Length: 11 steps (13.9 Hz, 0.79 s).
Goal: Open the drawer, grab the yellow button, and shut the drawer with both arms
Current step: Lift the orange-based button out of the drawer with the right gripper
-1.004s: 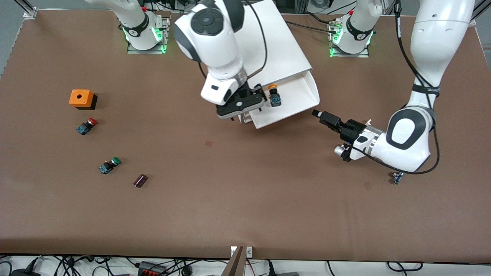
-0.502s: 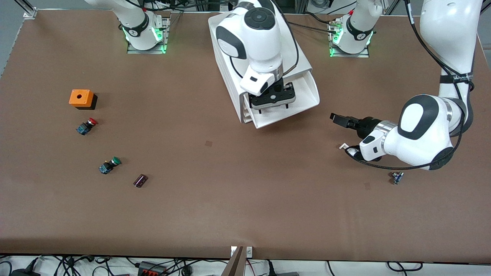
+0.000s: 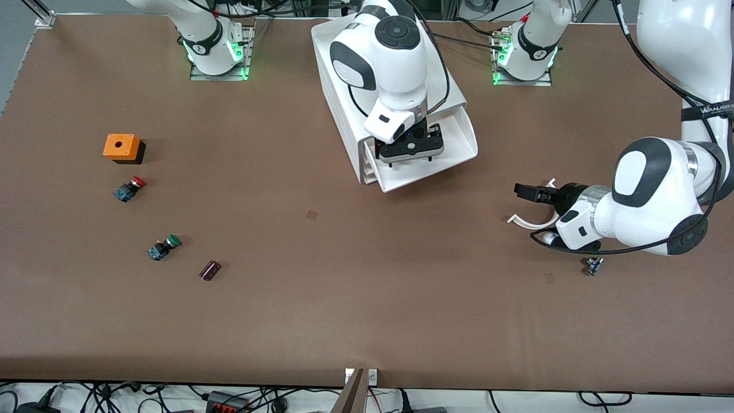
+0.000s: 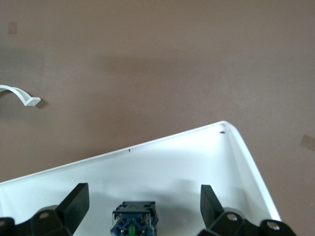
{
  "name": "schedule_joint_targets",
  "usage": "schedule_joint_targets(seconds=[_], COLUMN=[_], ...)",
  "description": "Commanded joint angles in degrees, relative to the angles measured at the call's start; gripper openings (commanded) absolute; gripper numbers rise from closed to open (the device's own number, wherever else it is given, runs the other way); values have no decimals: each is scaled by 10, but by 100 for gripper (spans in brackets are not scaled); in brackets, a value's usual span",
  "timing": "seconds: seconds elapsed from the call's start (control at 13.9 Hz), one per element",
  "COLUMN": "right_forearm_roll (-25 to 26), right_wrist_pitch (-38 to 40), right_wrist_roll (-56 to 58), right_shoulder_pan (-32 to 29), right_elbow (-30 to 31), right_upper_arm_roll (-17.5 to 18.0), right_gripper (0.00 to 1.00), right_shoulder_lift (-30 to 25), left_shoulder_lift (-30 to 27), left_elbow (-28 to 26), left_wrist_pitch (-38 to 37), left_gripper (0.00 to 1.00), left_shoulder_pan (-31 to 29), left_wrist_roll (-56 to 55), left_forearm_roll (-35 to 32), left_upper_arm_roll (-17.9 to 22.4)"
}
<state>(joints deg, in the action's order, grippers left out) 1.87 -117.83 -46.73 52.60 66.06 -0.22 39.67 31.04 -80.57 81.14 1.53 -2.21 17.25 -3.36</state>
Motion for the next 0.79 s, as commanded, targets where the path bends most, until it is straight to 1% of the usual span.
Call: schedule_joint_targets(seconds=[0.0, 0.14, 0.36, 0.43, 0.5, 0.65, 0.72], right_forearm_roll=[-27, -34, -36, -37, -36, -41, -44], right_wrist_pitch=[14, 14, 13, 13, 13, 14, 15], right_wrist_roll=[-11, -10, -7, -7, -6, -10, -10], right_shoulder_pan=[8, 8, 16, 17, 18, 20, 20], right_elbow=[-17, -17, -17, -17, -17, -17, -18], right_upper_arm_roll=[0, 0, 0, 0, 0, 0, 0], right_gripper=[100, 100, 99, 95, 87, 36, 19], right_shoulder_lift=[11, 15, 23, 26, 27, 26, 24], left_shoulder_lift=[-5, -5, -5, -5, -5, -5, -5], left_elbow=[2, 2, 2, 2, 2, 3, 3], left_wrist_pitch=[-5, -6, -5, -5, -5, -5, -5], left_gripper=[100, 100, 100, 100, 100, 100, 100], left_shoulder_pan=[4, 5, 8, 8, 8, 8, 8], left_wrist_roll=[-73, -114, -116, -116, -116, -116, -116], left_forearm_roll=[-14, -15, -15, -16, -17, -41, -42], left_upper_arm_roll=[-4, -5, -4, -4, -2, -9, -9])
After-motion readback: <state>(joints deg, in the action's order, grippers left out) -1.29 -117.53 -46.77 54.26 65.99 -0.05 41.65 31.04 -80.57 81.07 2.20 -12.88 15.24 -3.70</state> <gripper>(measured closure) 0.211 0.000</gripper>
